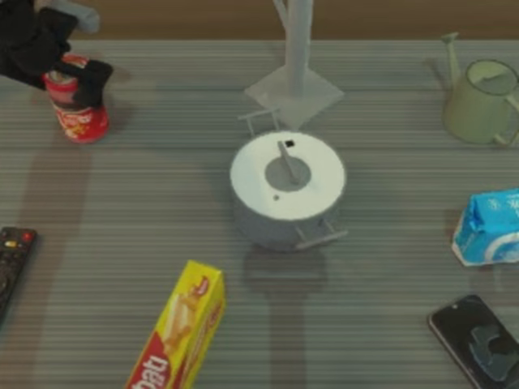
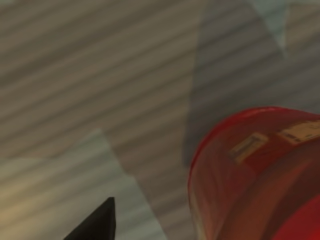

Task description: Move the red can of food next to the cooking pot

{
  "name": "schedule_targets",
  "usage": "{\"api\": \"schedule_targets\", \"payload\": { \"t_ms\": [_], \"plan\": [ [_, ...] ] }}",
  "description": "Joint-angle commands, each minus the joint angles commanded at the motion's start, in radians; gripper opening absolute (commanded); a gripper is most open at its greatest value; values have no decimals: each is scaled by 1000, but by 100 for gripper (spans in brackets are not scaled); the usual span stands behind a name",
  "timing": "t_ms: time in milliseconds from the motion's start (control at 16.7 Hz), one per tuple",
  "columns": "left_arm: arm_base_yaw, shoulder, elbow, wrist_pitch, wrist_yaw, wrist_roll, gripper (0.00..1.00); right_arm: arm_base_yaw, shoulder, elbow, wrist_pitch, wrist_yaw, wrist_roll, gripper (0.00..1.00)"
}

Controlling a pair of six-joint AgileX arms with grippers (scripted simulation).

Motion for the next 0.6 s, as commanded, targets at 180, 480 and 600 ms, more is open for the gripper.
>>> {"api": "schedule_targets", "payload": {
  "t_ms": [180, 480, 600],
  "plan": [
    [0, 0, 0, 0, 0, 0, 92, 0, 0, 0, 0, 0, 0, 100],
    [0, 0, 0, 0, 0, 0, 55, 0, 0, 0, 0, 0, 0, 100],
    [0, 0, 0, 0, 0, 0, 40, 0, 0, 0, 0, 0, 0, 100]
  ]
}}
